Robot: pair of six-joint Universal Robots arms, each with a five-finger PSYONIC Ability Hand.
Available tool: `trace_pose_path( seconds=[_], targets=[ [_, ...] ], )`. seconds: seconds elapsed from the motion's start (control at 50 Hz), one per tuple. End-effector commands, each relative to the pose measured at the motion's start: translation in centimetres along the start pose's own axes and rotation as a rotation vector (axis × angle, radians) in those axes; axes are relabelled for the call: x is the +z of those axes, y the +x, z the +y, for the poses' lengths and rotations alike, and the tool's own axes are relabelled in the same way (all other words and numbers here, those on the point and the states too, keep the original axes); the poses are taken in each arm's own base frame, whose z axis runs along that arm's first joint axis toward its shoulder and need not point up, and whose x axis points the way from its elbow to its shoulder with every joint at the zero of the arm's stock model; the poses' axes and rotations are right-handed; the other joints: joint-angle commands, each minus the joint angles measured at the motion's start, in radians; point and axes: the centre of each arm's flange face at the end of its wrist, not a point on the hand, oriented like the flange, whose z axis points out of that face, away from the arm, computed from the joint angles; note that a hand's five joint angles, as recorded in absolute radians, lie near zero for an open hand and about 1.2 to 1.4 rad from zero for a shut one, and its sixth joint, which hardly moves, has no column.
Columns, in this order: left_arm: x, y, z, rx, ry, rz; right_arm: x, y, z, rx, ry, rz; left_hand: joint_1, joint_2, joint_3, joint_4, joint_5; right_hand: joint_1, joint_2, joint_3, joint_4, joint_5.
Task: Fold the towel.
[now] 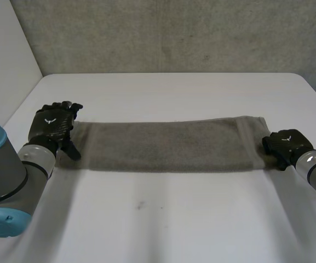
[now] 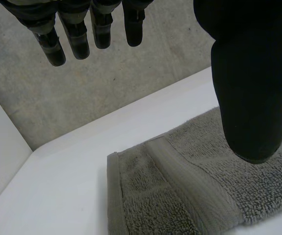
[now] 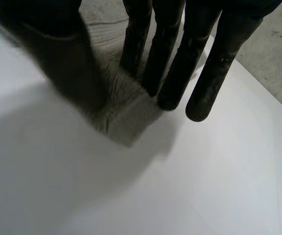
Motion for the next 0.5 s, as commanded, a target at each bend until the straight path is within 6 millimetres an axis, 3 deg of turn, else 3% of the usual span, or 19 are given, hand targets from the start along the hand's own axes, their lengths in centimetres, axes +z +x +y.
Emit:
trace_pose_path(
  seconds=[0.02,0.06,0.12,0.16,0.18,0.22,0.28,0.32,0.34,0.42,0.44,0.46,0.48,0.5],
  targets=[
    [-0.1,0.1,0.2,0.002,-0.006,0.005,0.7,1.3,0.1,0.000,0.000,0.045,-0.001,0.009,0.008,0.009,-0.032,0.292,0.286,0.303,0.300,0.299],
    [-0.1,0.1,0.1,0.002,-0.005,0.005,0.9,2.9,0.5,-0.004,-0.008,0.091,-0.001,0.009,0.008,0.009,-0.032,0.292,0.286,0.303,0.300,0.299],
    [-0.2,0.1,0.1,0.002,-0.006,0.006,1.0,3.7,0.6,-0.014,-0.011,0.112,-0.001,0.009,0.008,0.009,-0.032,0.292,0.286,0.303,0.300,0.299],
    [-0.2,0.1,0.1,0.002,-0.006,0.006,1.0,5.7,1.4,-0.045,-0.037,0.157,-0.001,0.009,0.008,0.009,-0.032,0.292,0.286,0.303,0.300,0.299],
    [-0.2,0.1,0.1,0.002,-0.005,0.006,1.0,5.7,1.4,-0.046,-0.037,0.157,-0.001,0.009,0.008,0.009,-0.032,0.292,0.286,0.303,0.300,0.299],
    [-0.1,0.1,0.1,0.003,-0.005,0.005,0.8,8.1,2.5,-0.112,-0.083,0.209,-0.001,0.009,0.008,0.009,-0.032,0.292,0.286,0.303,0.300,0.299],
    [-0.1,0.0,0.1,0.003,-0.003,0.003,0.5,9.4,2.9,-0.156,-0.108,0.238,-0.001,0.009,0.008,0.009,-0.032,0.292,0.286,0.303,0.300,0.299],
    [-0.1,0.0,0.0,0.002,-0.002,0.001,0.0,11.8,2.7,-0.247,-0.152,0.307,-0.001,0.009,0.008,0.009,-0.032,0.292,0.286,0.303,0.300,0.299],
    [-0.1,-0.1,0.0,0.002,-0.001,-0.001,0.0,11.8,2.7,-0.247,-0.152,0.308,-0.001,0.009,0.008,0.009,-0.032,0.292,0.286,0.303,0.300,0.299],
    [-0.2,-0.3,-0.5,0.002,0.012,-0.006,-0.7,14.1,-0.2,-0.298,-0.138,0.399,-0.001,0.009,0.008,0.009,-0.032,0.292,0.286,0.303,0.300,0.299],
    [-0.2,-0.4,-0.7,0.001,0.018,-0.010,-0.9,14.1,-1.8,-0.308,-0.107,0.410,-0.001,0.009,0.008,0.009,-0.032,0.292,0.286,0.303,0.300,0.299],
    [-0.2,-0.4,-0.7,0.001,0.018,-0.010,-0.9,14.1,-1.8,-0.308,-0.107,0.410,-0.001,0.009,0.008,0.009,-0.032,0.292,0.286,0.303,0.300,0.299],
    [-0.2,-0.5,-0.7,0.001,0.021,-0.012,-0.9,13.1,-4.2,-0.324,-0.052,0.401,-0.001,0.009,0.008,0.009,-0.032,0.292,0.286,0.303,0.300,0.299],
    [-0.2,-0.5,-0.8,0.001,0.022,-0.012,-0.9,13.0,-4.2,-0.324,-0.052,0.401,-0.001,0.009,0.008,0.009,-0.032,0.292,0.286,0.303,0.300,0.299]
  ],
)
